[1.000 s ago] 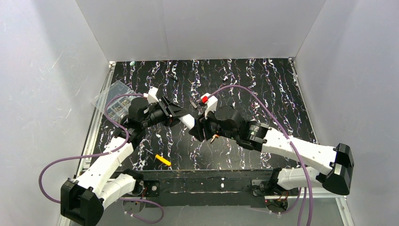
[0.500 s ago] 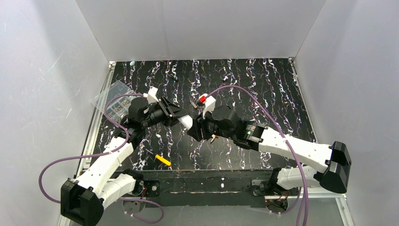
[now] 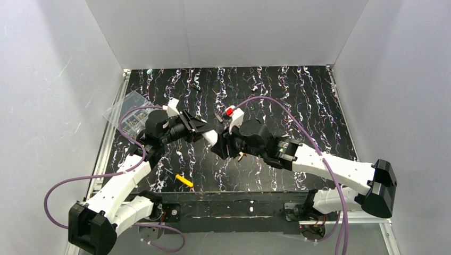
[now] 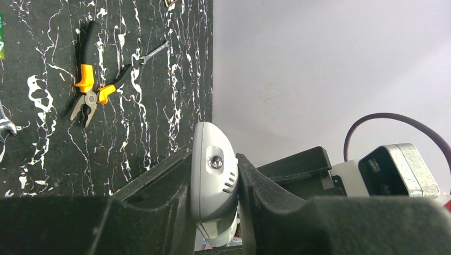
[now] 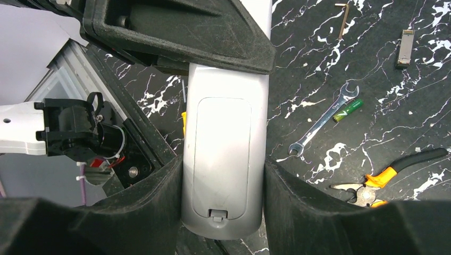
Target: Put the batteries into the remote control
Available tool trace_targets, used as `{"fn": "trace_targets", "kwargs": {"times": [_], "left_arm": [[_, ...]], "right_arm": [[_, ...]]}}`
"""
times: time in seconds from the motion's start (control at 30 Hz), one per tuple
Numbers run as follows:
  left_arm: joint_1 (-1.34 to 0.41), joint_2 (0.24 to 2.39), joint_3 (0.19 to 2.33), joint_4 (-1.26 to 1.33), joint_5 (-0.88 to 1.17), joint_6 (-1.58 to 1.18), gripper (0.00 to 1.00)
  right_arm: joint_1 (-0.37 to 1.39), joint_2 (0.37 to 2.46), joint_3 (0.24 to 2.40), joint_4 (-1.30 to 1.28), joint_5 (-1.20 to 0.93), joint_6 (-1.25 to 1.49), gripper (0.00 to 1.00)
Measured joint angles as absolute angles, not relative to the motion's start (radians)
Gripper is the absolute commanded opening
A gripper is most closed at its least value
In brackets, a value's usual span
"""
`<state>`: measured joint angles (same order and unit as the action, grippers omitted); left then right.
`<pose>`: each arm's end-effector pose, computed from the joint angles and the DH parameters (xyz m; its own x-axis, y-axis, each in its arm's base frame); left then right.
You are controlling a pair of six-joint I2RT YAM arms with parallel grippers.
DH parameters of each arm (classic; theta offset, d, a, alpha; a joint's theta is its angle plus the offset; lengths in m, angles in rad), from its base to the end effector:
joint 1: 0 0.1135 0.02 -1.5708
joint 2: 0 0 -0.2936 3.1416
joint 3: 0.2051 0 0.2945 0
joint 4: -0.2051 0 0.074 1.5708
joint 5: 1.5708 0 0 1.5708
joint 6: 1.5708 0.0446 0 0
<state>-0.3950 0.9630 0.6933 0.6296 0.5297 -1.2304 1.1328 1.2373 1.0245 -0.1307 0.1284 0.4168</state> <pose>0.2235 -0.1176 0.3751 -0.6159 -0.6245 -0.4802 0.5630 0.0774 -0.8228 0.1450 0.2962 0.3488 -0.4735 -0.0644 -0.8784 -0.7167 0.6079 0.3418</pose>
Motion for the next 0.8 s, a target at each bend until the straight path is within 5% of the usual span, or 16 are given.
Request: {"fn": "trace_targets", "kwargs": {"times": [0.2, 0.33, 0.8], "left_arm": [[-0.395, 0.963, 0.693, 0.630, 0.530, -1.230, 0.01], [-0.395, 0.964, 0.691, 0.631, 0.531, -1.222, 0.00], [-0.395, 0.967, 0.660, 0.627, 0.537, -1.213, 0.00]], "right_arm": [[1.133, 1.237, 1.017, -0.120, 0.129, 0.423, 0.63], [1.133, 1.236, 1.016, -0.103, 0.127, 0.427, 0.78], [1.133, 1.128, 1.005, -0.071, 0.091, 0.248, 0.80]]}}
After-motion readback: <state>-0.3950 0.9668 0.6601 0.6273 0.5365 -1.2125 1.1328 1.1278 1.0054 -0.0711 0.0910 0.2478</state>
